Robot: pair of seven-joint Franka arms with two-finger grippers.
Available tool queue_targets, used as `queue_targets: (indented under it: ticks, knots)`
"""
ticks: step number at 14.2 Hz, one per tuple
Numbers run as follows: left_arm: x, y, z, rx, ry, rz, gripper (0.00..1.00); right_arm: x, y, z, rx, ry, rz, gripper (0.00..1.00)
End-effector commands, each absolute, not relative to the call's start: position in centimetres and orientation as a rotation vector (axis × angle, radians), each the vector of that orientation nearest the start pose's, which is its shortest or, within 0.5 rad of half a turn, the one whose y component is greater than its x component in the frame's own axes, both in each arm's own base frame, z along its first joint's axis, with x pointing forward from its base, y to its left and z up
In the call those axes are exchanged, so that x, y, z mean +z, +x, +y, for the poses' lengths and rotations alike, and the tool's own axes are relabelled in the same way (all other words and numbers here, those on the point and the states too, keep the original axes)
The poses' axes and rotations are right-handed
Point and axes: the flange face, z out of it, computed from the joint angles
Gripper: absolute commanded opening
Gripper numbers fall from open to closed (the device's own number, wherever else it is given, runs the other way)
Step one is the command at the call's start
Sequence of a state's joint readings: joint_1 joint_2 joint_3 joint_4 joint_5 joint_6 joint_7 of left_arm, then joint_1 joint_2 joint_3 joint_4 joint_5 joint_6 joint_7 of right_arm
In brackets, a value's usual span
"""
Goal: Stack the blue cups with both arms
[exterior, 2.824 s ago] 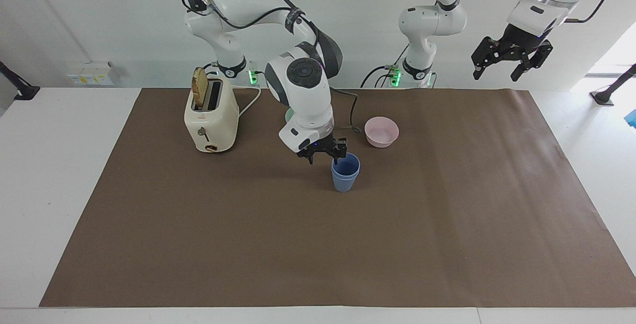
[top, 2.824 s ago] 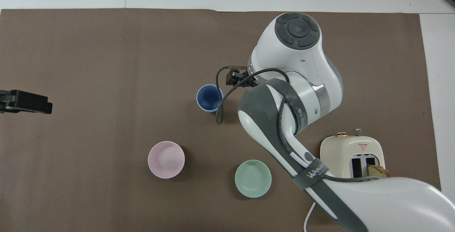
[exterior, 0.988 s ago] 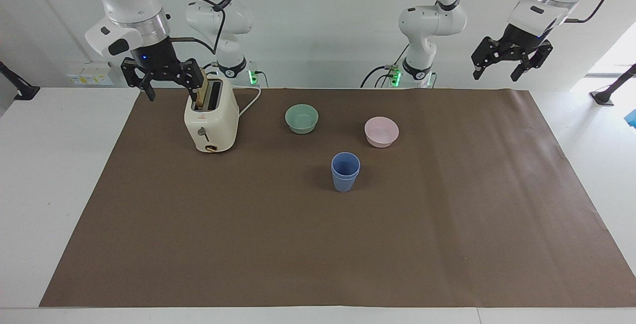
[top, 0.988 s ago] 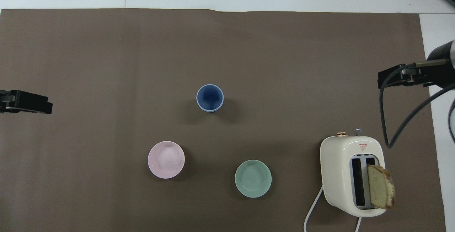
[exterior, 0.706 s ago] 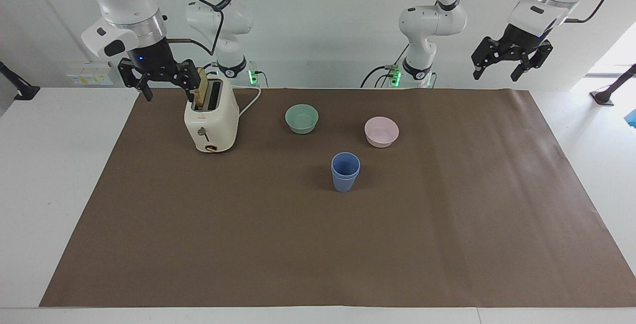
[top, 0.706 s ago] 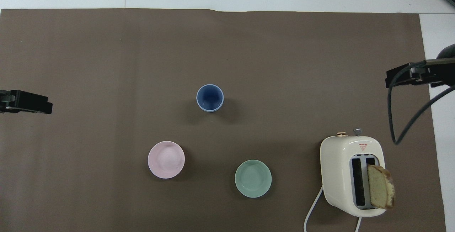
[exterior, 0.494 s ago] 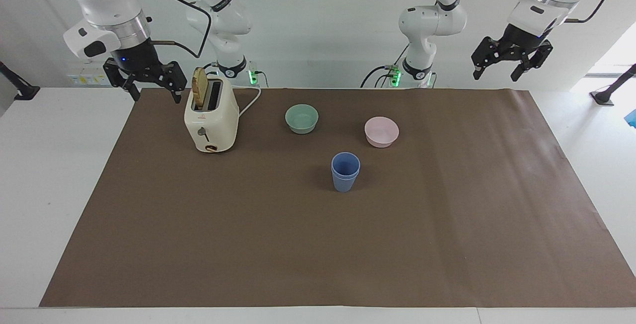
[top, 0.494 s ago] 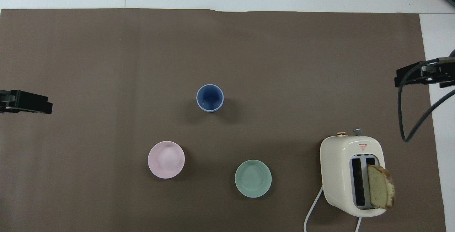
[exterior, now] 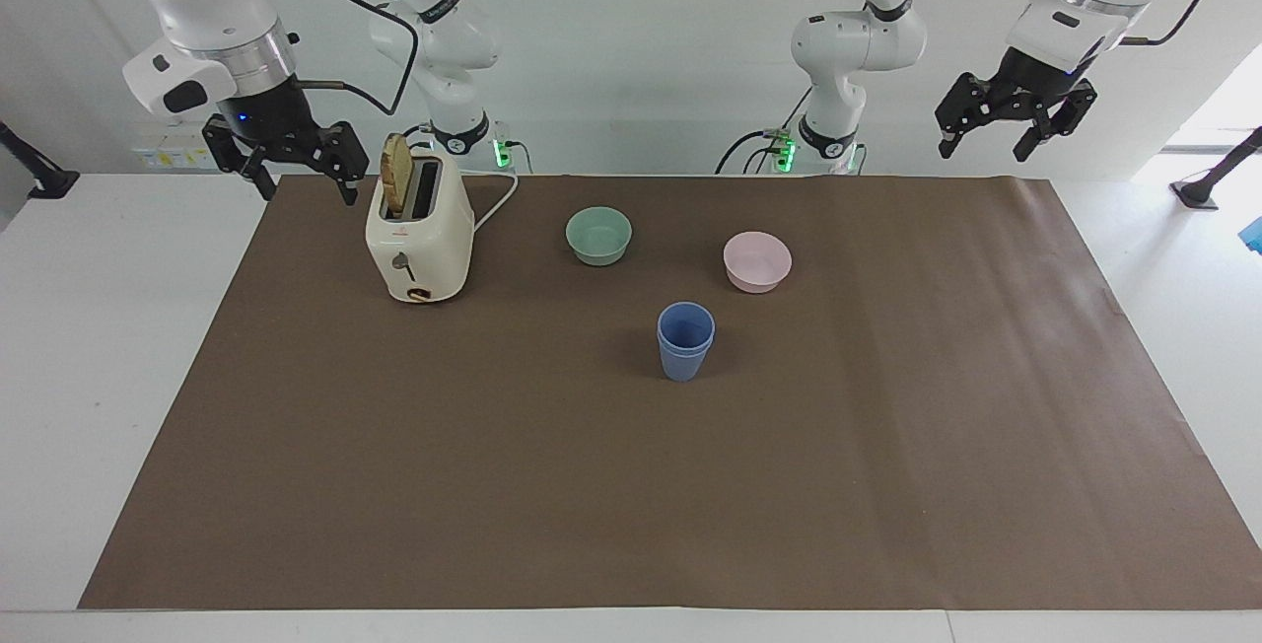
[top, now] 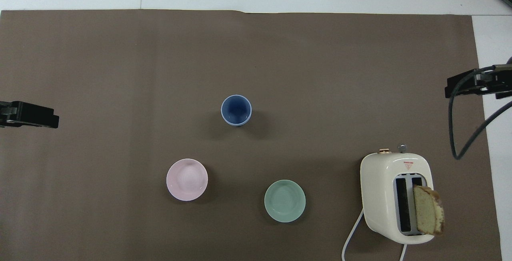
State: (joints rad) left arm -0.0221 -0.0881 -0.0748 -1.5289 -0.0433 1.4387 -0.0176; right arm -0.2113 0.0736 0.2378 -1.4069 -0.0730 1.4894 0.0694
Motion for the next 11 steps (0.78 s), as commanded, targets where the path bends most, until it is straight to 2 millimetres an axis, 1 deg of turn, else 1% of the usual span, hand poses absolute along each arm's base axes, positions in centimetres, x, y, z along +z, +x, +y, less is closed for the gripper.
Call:
queue_targets:
  ticks: [1, 4, 11]
  knots:
    - [68.36, 50.83, -5.46, 0.021, -3.183, 0.144, 1.00, 65.84, 56.41, -0.29, -0.039, -3.190, 0.053, 1.00]
    - [68.36, 50.83, -5.46, 0.021, -3.183, 0.144, 1.00, 65.86, 56.43, -0.22, -0.040, -3.192, -0.025, 1.00]
    - [68.36, 50.83, -5.46, 0.021, -3.183, 0.144, 1.00, 65.75, 56.17, -0.27, -0.015, -3.192, -0.024, 1.00]
